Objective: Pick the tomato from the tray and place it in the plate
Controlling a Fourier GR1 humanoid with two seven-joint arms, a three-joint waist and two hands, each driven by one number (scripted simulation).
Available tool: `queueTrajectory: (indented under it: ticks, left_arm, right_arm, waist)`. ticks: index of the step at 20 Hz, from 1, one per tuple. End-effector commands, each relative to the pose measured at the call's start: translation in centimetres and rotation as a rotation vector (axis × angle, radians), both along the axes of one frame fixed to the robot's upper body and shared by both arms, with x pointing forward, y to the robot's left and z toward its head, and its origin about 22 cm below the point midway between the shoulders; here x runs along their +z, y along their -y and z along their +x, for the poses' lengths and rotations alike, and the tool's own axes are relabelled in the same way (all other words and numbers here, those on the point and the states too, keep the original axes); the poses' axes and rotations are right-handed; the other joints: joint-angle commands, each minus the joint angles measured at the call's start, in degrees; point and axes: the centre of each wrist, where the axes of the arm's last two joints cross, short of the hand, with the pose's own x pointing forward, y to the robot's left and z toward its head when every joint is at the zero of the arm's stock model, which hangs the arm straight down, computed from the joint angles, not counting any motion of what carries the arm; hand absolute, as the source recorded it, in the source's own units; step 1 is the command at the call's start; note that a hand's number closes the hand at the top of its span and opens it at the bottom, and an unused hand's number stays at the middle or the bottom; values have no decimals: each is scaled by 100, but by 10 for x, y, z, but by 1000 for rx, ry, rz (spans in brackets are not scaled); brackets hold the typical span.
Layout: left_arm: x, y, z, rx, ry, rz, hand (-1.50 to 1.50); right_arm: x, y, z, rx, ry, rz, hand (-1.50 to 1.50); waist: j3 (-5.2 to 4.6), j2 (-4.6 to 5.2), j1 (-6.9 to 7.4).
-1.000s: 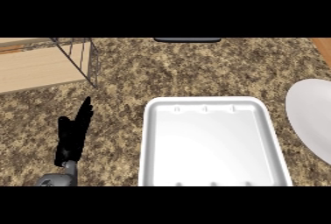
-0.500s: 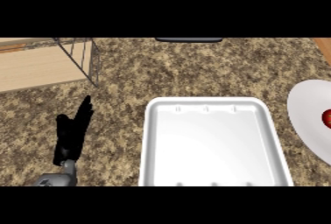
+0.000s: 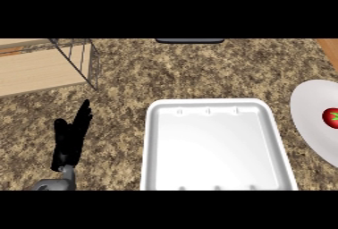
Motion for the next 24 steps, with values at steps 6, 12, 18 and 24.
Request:
queueTrajectory:
  ticks: [6,12,18,24]
  left_arm:
    - [3,3,6,1,-4,1,0]
    - [-3,-5,4,-7,3,5,0]
    - [9,14,11,-15,18,11,0]
    - [2,7,13,-11,2,-13,0]
  right_arm:
    - [26,45,-27,-20,149,398,-150]
    - [-11,56,-65,11,132,468,-150]
    - [-5,49,-50,33,155,446,-150]
    - [-13,40,-42,2,138,390,-150]
  waist:
    - [-1,19,29]
    - [12,42,48]
    - [11,32,82]
    - [4,31,79]
